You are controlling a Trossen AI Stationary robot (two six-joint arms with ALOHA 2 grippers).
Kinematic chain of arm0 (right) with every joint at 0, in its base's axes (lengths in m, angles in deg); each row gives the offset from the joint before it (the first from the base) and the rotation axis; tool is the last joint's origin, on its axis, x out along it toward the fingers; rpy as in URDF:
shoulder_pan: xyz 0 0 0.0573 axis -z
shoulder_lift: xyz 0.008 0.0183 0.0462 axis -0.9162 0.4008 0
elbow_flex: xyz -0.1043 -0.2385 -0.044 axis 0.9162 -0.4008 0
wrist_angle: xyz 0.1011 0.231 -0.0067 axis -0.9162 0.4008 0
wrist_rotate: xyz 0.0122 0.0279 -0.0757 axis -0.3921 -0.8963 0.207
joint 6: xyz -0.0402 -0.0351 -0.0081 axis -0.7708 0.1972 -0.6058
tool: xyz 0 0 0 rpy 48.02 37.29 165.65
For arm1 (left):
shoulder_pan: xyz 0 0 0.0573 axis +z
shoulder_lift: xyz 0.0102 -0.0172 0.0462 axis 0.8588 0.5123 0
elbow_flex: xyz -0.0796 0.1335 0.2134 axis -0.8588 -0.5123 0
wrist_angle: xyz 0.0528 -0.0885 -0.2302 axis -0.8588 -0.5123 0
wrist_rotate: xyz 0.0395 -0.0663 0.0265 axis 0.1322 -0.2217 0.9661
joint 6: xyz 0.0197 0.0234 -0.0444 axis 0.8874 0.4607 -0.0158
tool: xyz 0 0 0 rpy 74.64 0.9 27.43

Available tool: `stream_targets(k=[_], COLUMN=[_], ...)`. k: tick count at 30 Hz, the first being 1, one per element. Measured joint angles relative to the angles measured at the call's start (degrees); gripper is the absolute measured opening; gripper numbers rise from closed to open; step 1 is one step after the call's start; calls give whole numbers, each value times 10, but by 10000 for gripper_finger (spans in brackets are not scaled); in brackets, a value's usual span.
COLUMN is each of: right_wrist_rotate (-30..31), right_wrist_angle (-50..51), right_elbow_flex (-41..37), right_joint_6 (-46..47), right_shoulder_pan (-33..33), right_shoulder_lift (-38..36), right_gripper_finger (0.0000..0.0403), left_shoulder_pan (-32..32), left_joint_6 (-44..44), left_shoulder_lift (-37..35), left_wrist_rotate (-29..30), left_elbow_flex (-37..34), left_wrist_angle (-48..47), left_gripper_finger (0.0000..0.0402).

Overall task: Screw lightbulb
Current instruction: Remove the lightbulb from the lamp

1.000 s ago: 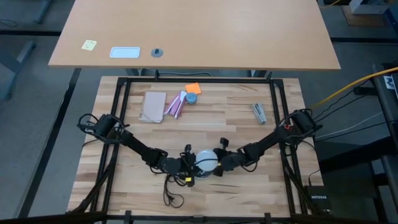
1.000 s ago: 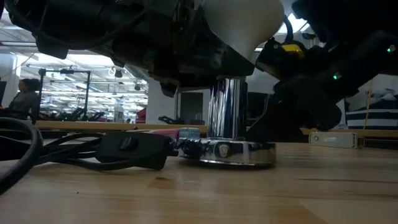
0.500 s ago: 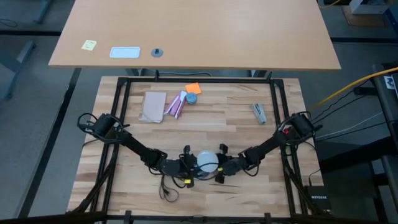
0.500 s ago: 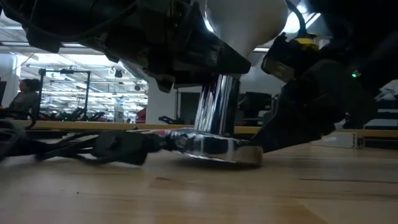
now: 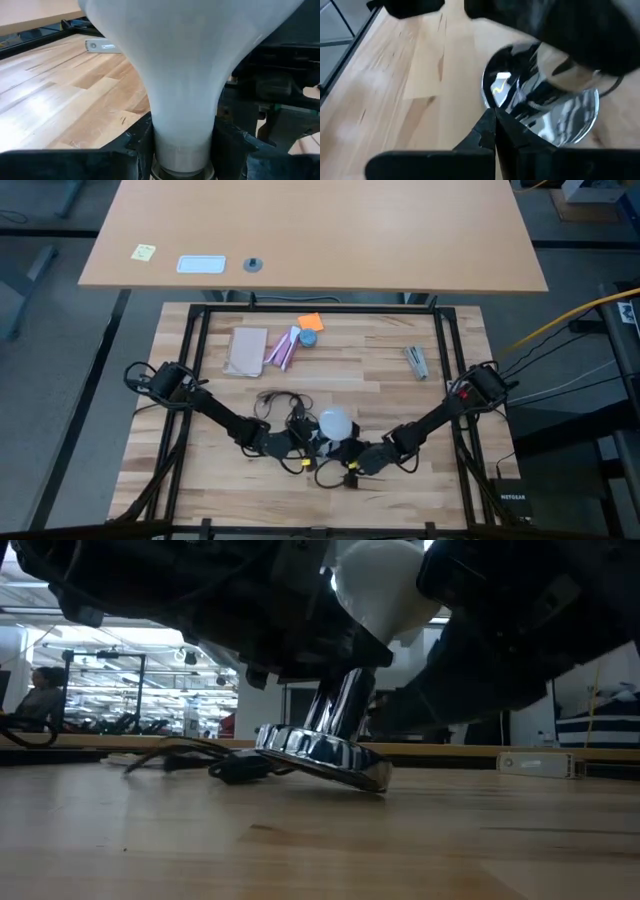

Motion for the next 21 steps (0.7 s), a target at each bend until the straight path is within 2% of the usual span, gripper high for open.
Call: stream_targets(k=[6, 17, 21], right_wrist_rotate=[41, 106, 137], right_wrist_angle=[14, 139, 155], right_elbow_flex=[8, 5, 5], right_joint_6=[-38, -33, -29], right_shoulder_pan=[-7, -7, -3], right_shoulder_lift=[-6, -29, -31], right_gripper_finger=[2, 2, 2], left_shoulder_pan=[2, -26, -36], left_joint_6=[-4, -13, -8], left_shoulder_lift=[1, 2, 4], left_wrist_rotate=[-5, -1, -13], left_elbow_flex=[0, -1, -2], left_wrist_angle=[4, 15, 22], left_gripper_finger=[139, 139, 139])
